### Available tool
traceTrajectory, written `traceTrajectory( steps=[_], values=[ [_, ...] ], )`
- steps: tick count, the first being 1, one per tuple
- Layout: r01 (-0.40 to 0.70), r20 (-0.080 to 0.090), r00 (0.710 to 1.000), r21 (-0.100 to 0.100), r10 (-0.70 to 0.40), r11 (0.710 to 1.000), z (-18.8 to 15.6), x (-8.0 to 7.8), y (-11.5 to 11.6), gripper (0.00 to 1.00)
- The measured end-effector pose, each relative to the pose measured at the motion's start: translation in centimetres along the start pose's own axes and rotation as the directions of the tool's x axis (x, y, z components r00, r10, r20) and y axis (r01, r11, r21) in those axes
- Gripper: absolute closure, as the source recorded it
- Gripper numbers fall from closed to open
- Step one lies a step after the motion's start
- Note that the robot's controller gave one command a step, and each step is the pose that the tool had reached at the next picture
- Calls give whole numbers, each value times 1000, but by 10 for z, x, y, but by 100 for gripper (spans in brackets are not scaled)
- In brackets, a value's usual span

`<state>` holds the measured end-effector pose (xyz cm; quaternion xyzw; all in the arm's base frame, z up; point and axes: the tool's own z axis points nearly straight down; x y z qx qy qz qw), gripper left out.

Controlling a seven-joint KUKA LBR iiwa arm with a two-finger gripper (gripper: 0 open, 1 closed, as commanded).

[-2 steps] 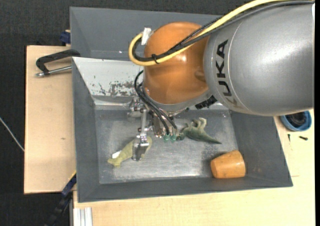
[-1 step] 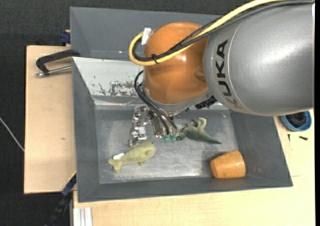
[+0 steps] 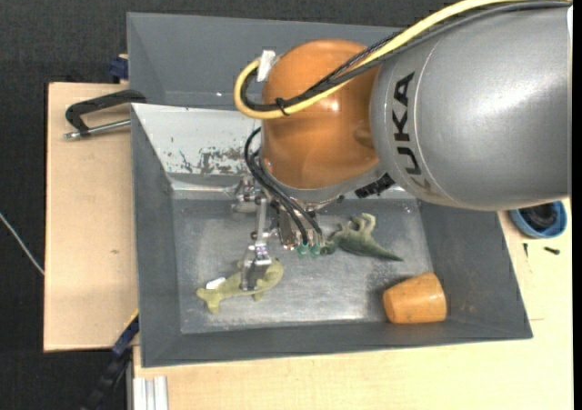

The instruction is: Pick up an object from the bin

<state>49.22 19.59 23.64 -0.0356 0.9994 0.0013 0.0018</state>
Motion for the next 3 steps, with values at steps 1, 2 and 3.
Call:
traceTrajectory(
  steps=[1, 2, 3],
  values=[
    [235, -10, 972, 1, -235, 972, 154, -10, -35, 0],
    [235, -3, 972, 0, -235, 972, 150, -11, -34, 100],
    [632, 10, 775, 4, -632, 775, -112, -16, -10, 100]
  ],
)
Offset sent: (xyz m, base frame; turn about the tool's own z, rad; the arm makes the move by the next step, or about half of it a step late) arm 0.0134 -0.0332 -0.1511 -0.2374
